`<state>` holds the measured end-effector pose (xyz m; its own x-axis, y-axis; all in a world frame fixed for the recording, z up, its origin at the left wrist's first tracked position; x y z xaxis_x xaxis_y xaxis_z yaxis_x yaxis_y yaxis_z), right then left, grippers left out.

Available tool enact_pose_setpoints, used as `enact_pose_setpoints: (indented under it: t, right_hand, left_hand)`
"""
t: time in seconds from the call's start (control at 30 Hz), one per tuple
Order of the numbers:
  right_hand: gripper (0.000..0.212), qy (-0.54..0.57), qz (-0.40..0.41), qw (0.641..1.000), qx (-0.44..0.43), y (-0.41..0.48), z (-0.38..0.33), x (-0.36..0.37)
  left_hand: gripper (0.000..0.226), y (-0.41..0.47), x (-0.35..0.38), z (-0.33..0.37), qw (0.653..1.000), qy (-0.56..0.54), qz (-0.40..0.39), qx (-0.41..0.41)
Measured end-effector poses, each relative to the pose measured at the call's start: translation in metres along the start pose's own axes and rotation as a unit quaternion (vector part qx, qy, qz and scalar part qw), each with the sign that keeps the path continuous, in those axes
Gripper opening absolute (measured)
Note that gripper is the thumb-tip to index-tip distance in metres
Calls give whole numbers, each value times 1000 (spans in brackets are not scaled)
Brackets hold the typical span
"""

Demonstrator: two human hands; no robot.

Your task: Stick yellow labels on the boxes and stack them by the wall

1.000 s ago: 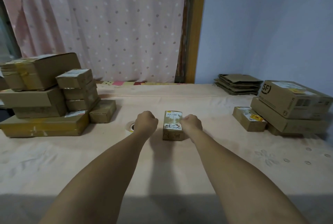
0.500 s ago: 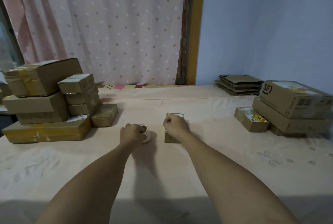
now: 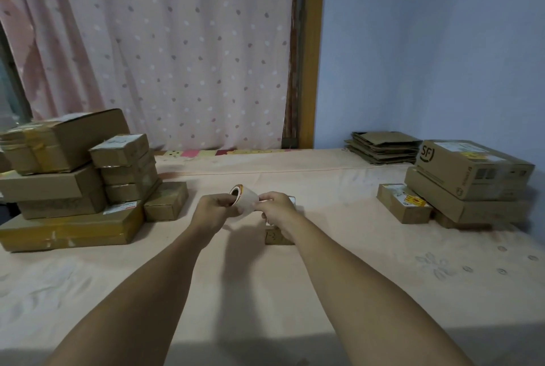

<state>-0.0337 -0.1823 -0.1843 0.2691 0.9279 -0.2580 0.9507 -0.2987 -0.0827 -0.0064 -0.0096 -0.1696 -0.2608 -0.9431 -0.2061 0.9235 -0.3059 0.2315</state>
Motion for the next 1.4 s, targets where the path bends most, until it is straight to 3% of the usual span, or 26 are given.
enact_pose_setpoints:
  t: [0.1, 0.23, 0.33, 0.67, 0.8, 1.07, 1.13, 1.17, 1.27, 1.33, 1.4]
  right_hand:
    - [27, 75, 20, 997, -8, 2, -4, -6]
    - [38, 145, -4, 989, -1, -2, -8, -8]
    - [20, 197, -7, 980, 10, 0, -9, -10]
    - [48, 142, 23, 989, -11, 1, -6, -16]
    - [49, 140, 25, 990, -21, -2, -6, -19]
    - [34, 151, 32, 987, -40, -2, -10, -20]
    - [33, 91, 51, 993, -64, -2, -11, -20]
    - [34, 9, 75, 992, -97, -3, -15, -21]
    - [27, -240, 108, 939, -223, -9, -30, -17]
    - [25, -314, 80, 907, -270, -11, -37, -10]
    - [23, -323, 68, 905, -268, -12, -39, -8]
  left_hand:
    - [9, 4, 3, 9, 1000, 19, 1, 20]
    - [17, 6, 8, 14, 1000, 11, 4, 23]
    - [15, 6, 11, 12, 1000, 8, 8, 19]
    - [58, 6, 22, 17, 997, -28, -68, -27]
    - [35, 4, 26, 19, 996, -36, -81, -24]
    - [24, 10, 24, 16, 999, -43, -22, 9]
    - [20, 12, 23, 14, 1000, -24, -6, 9]
    - [18, 13, 20, 12, 1000, -9, 9, 11]
    - [5, 15, 15, 8, 998, 39, 39, 31]
    - [14, 14, 14, 8, 996, 55, 41, 49]
    - [21, 15, 14, 9, 995, 64, 33, 67]
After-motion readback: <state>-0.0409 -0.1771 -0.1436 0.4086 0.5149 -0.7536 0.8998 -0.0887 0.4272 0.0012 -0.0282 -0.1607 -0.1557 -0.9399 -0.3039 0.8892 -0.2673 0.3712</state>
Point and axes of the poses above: each hand's wrist, its own y-axis towards the middle knuckle, its own x-axis out of the palm, z = x × y, the point moved 5 cm from there along y, towards the middle knuckle, and after that the axes turned 1 degree about x, right-handed, at the moved point
